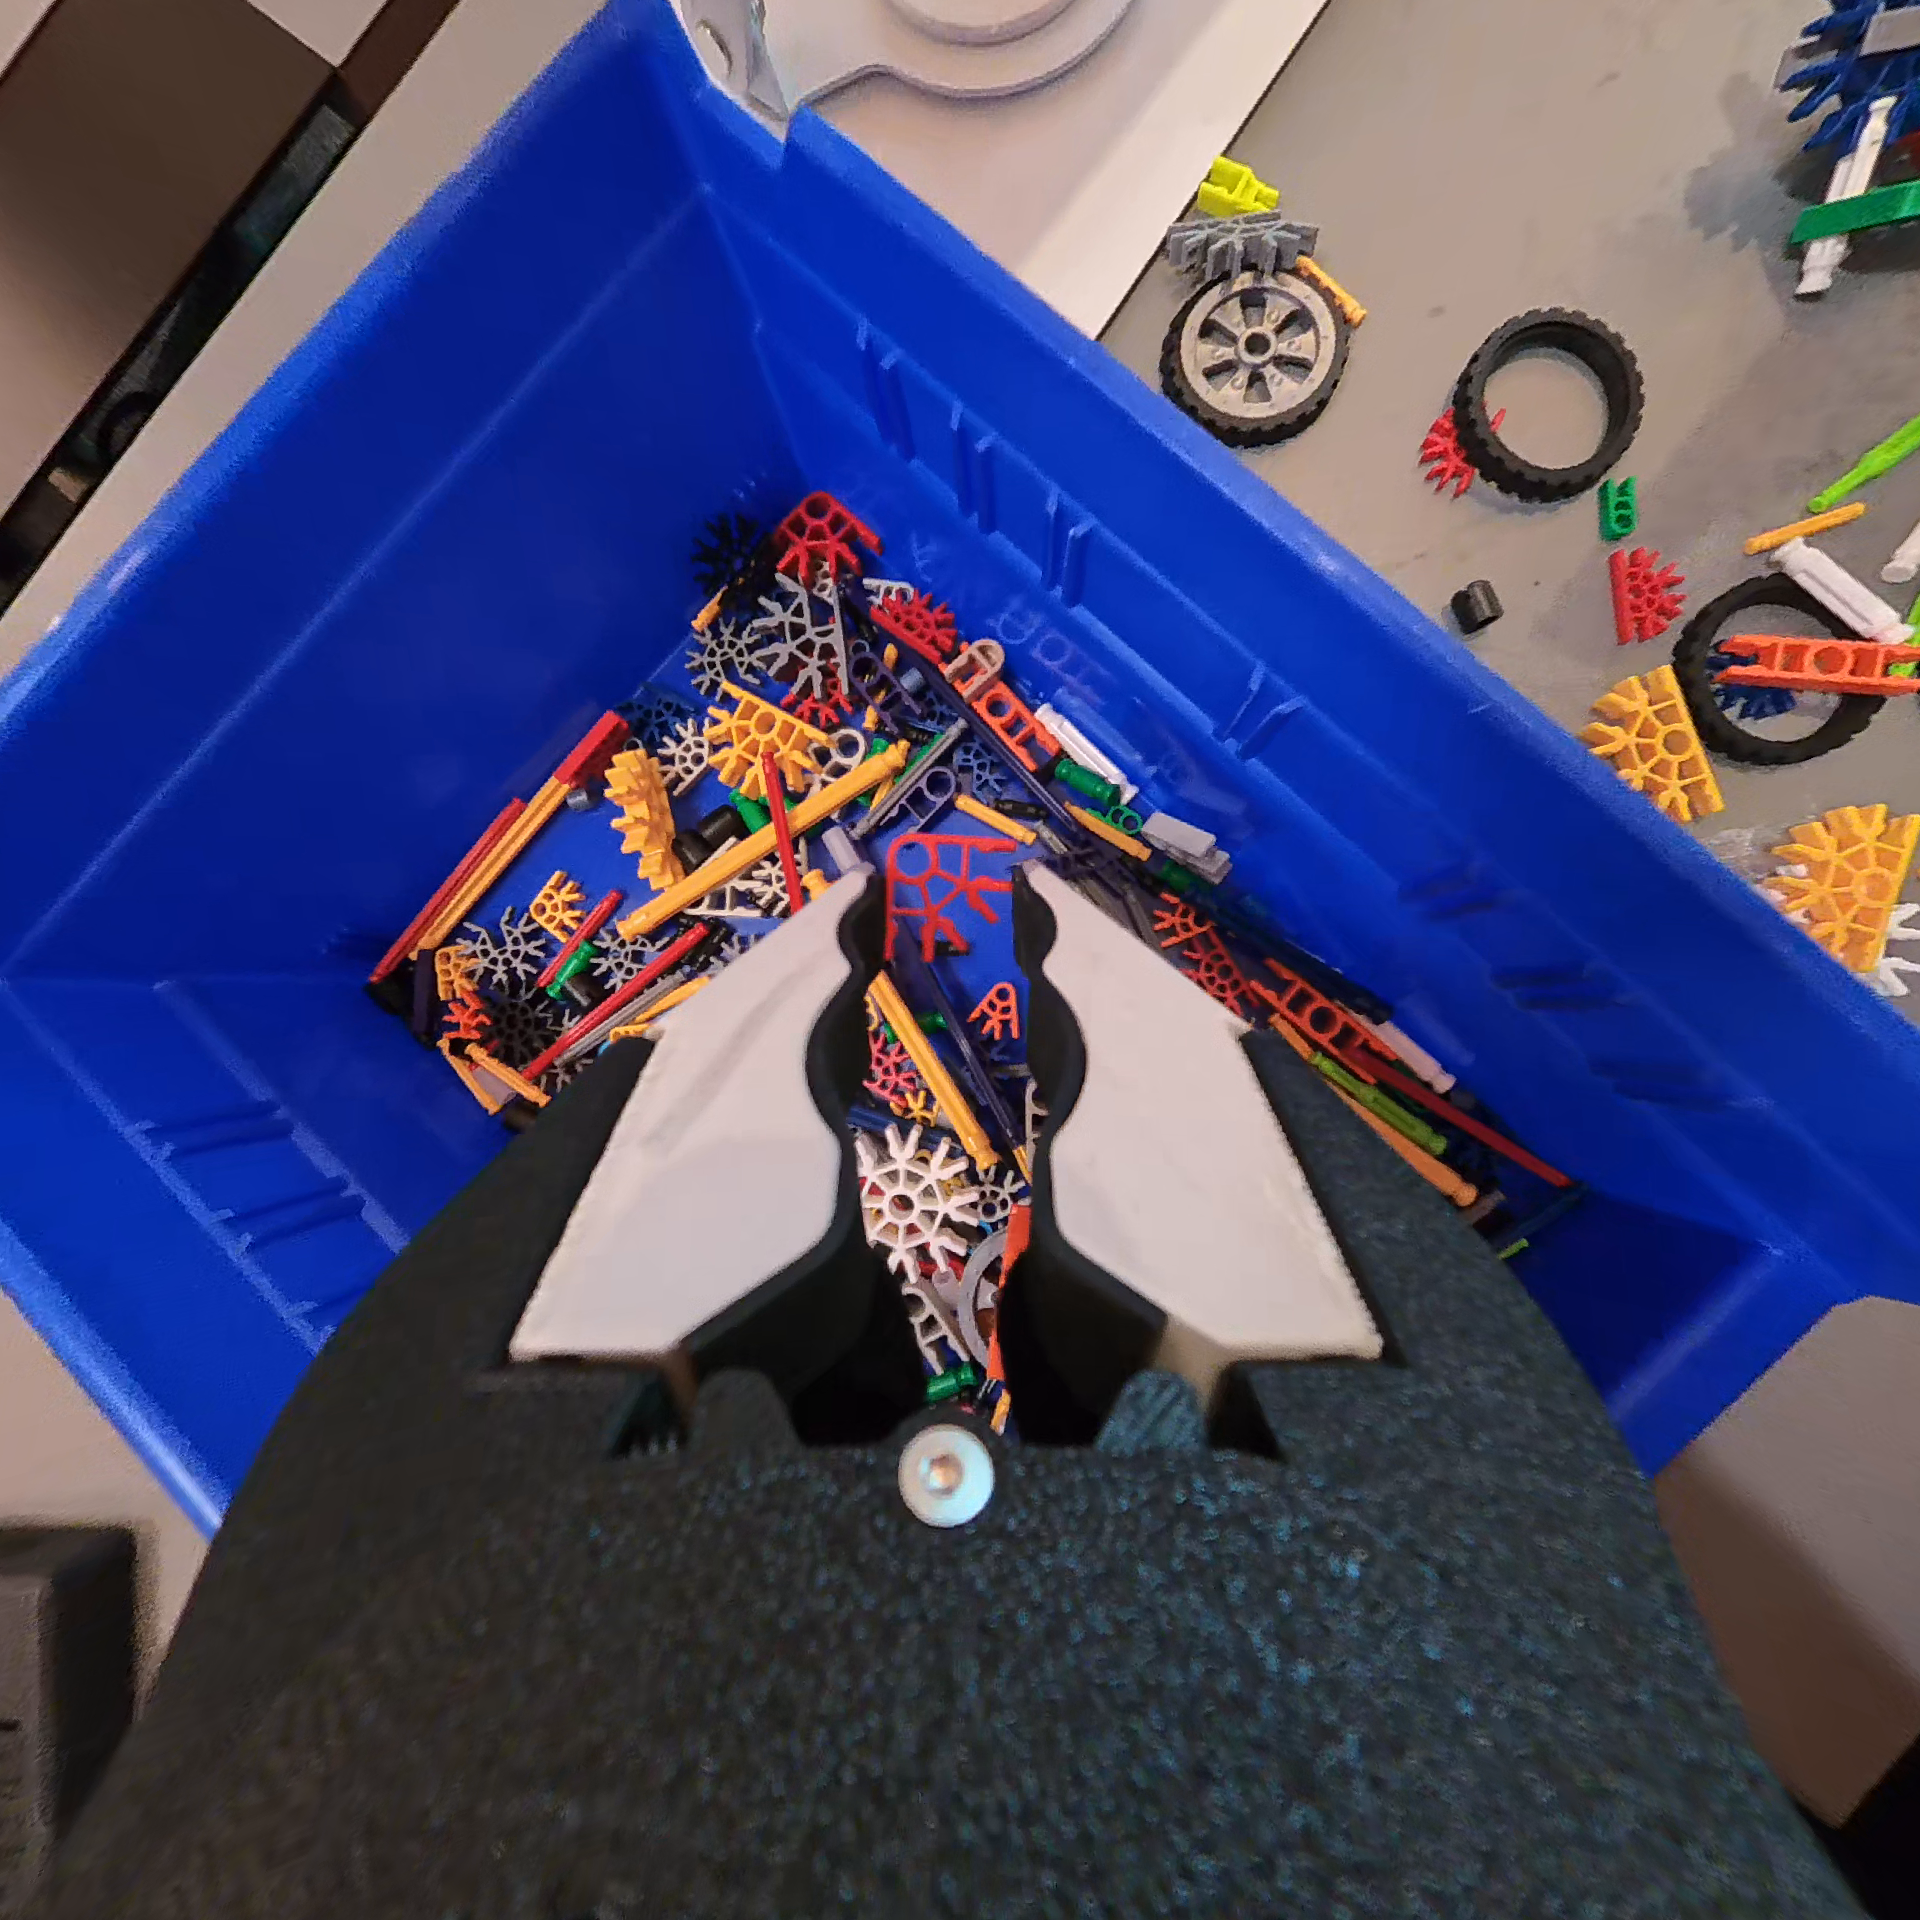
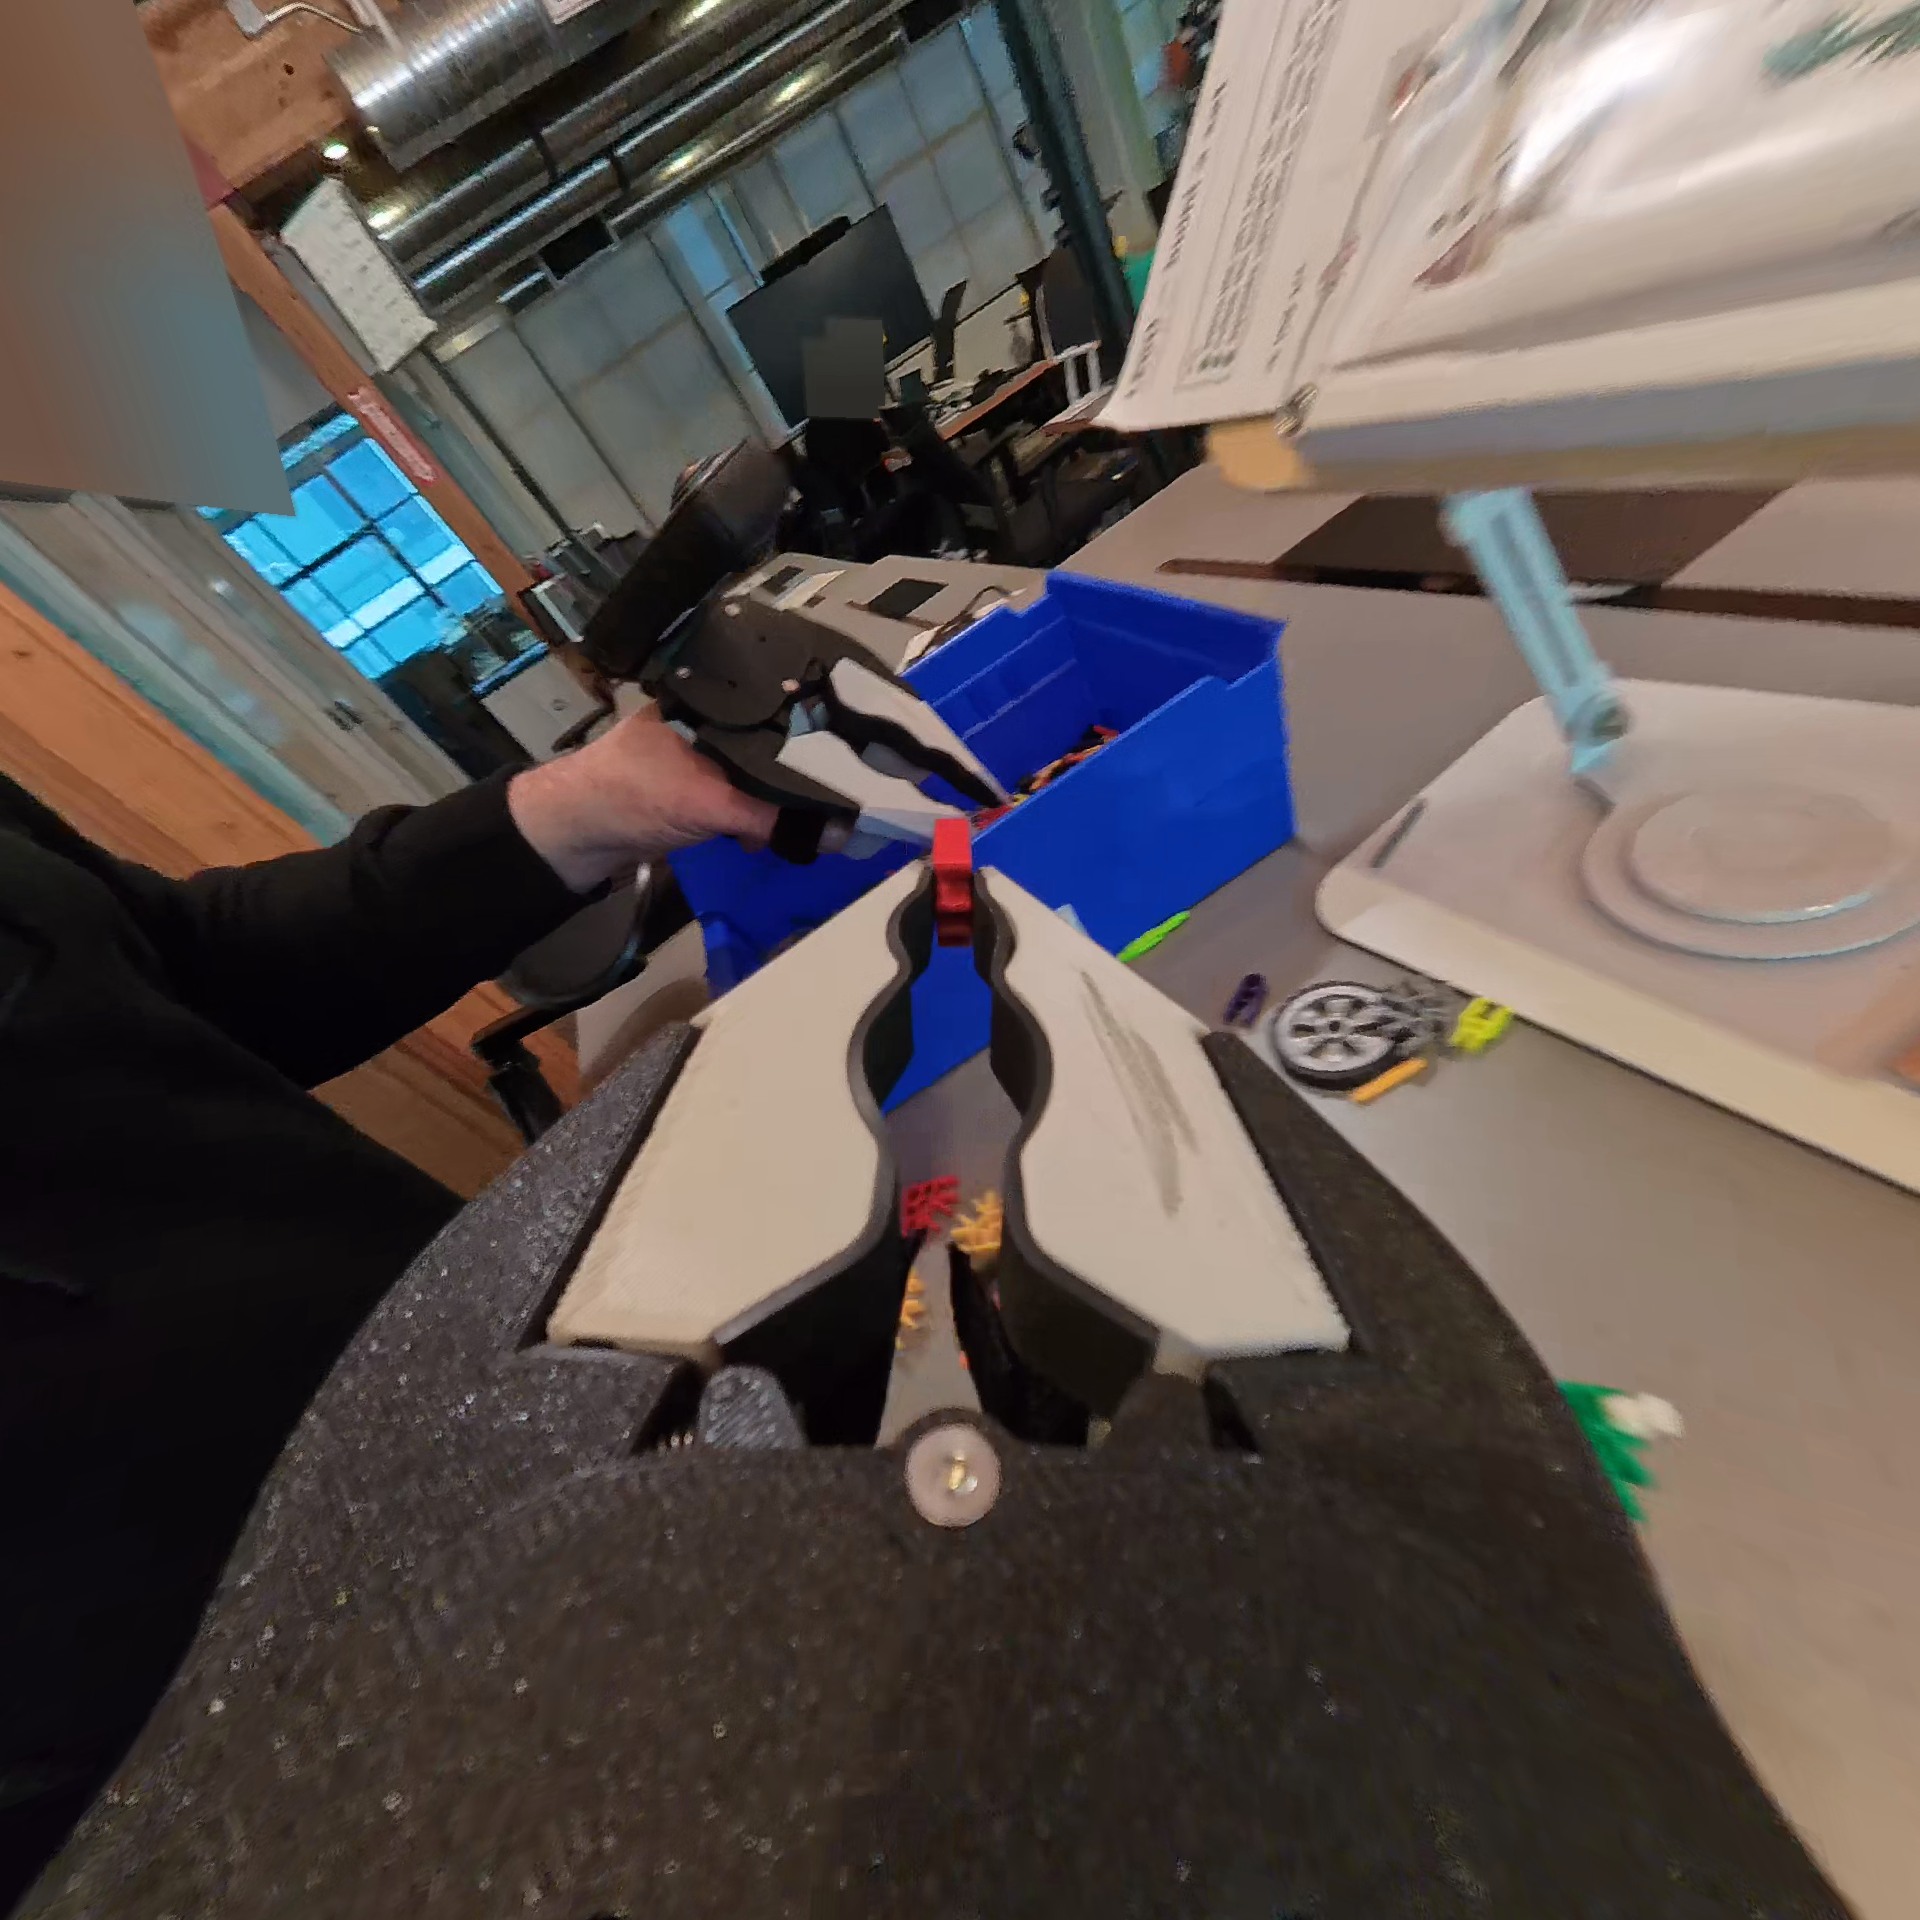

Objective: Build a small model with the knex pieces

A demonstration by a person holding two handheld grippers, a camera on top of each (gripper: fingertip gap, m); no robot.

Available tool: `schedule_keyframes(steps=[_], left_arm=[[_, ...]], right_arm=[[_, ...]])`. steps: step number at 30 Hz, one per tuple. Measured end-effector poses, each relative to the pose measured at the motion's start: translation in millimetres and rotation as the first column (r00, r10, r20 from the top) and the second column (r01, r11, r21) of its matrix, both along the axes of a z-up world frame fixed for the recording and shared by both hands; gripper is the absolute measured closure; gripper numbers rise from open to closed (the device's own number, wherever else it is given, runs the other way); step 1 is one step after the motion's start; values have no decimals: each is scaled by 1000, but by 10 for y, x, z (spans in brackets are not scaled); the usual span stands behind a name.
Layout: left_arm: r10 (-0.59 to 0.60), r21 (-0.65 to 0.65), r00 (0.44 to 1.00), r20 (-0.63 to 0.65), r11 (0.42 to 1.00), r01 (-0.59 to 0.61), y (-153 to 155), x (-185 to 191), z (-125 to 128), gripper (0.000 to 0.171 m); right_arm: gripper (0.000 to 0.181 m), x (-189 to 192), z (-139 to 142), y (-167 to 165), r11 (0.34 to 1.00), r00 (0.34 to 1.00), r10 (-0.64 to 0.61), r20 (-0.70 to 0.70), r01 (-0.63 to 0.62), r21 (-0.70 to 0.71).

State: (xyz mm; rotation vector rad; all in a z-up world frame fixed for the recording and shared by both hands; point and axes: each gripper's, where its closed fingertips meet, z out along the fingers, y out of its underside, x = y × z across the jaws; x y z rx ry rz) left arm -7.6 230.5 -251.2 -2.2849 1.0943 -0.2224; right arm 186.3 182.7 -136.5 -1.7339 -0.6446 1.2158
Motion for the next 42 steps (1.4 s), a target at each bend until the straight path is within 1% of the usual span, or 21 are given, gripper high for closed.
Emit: schedule_keyframes(steps=[4,7,11,14,18,22,26,31,34,42], left_arm=[[3,7,1000,6,1000,-3,1,11,37,149],[6,11,1000,4,1000,-6,-2,15,51,149],[11,15,1000,1,1000,-11,-8,17,66,149],[18,18,1000,1,1000,-18,-5,19,76,149],[27,23,1000,3,999,-27,8,27,97,149],[36,27,999,3,999,-36,27,30,111,149],[48,32,999,10,998,-48,43,26,124,149],[67,37,998,19,997,-67,52,-11,144,149],[75,38,997,19,996,-76,52,-44,159,149],[81,38,996,21,996,-82,70,-85,166,150]], right_arm=[[176,480,140,240,991,991,-122,58,119,60],[176,853,162,427,975,971,-215,107,207,81],[175,1248,69,649,955,934,-297,196,288,74],[175,1410,-91,784,950,907,-309,285,306,56],[175,1458,-375,914,961,872,-258,416,274,21],[175,1419,-691,987,977,827,-160,538,209,-31],[175,1362,-970,1005,984,791,-52,610,146,-105],[175,1308,-1292,967,975,744,79,663,82,-209],[175,1276,-1444,937,967,718,137,682,54,-250],[175,1216,-1657,857,940,686,253,682,-8,-341]])
